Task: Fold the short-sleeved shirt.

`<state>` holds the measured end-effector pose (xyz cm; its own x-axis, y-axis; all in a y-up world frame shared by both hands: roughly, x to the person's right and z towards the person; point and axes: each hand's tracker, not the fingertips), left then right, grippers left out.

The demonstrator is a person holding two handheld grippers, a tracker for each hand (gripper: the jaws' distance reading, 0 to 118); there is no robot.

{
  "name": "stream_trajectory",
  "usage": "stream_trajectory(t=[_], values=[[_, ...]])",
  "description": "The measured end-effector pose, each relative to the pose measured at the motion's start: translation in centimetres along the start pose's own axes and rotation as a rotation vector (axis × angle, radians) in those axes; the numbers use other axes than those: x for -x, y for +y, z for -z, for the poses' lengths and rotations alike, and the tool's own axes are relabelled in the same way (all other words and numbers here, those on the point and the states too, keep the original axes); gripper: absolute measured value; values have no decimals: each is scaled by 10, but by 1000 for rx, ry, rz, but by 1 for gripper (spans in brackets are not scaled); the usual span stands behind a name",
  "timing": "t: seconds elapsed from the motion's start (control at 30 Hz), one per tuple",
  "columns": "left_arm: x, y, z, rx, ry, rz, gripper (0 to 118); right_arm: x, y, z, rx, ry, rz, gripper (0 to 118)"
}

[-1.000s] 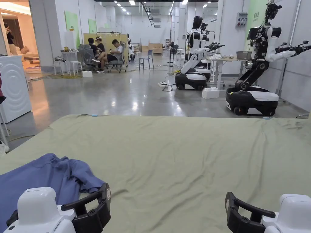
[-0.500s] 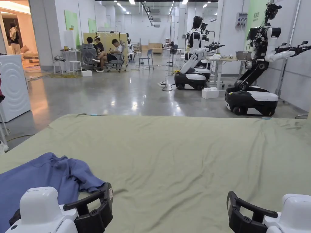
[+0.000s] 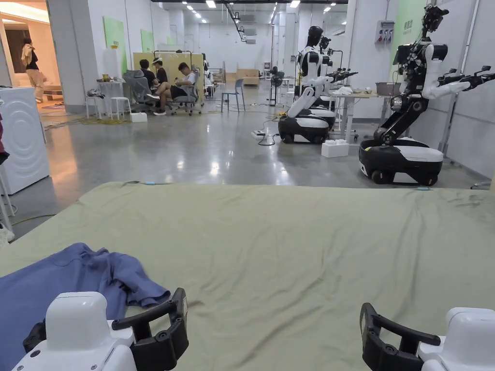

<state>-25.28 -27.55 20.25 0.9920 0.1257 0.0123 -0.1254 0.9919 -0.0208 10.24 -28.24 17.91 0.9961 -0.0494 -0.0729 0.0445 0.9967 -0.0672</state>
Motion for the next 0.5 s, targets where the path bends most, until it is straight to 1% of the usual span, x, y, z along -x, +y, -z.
stream_trajectory(t=[0.1, 0.17, 0.2, 0.23, 0.27, 0.3, 0.33, 0.37, 0.4, 0.43, 0.5], values=[[0, 1, 0, 0, 7, 6, 118, -1, 1, 0, -2, 2, 6, 117], [2, 3, -3, -3, -27, -10, 118, 0, 2, -2, 0, 7, 3, 109], [2, 3, -6, -7, -26, -12, 118, -1, 3, -4, -3, 17, 2, 109], [-2, 4, -10, -31, -14, 5, 109, -1, 4, -7, -41, 51, 10, 75], [-6, 5, -10, -57, 39, 65, 70, -1, 5, -6, -31, 20, 4, 18], [-9, 6, -7, -52, 77, 105, 0, 1, 7, -5, -38, -38, -5, 4], [-7, 9, -9, -84, 78, 88, 0, -2, 7, -5, -43, -21, 6, 4], [-2, 12, -9, -55, 19, 63, 0, -7, 9, -5, -37, 26, 16, 3], [0, 15, -6, -16, -10, 42, 0, -6, 10, -4, -36, -2, -1, 3], [-1, 14, -3, -15, 3, 42, 0, -4, 10, -3, -35, -34, -38, 3], [-2, 13, -2, -19, 11, 44, 0, 0, 10, -3, -31, -20, -44, 3]])
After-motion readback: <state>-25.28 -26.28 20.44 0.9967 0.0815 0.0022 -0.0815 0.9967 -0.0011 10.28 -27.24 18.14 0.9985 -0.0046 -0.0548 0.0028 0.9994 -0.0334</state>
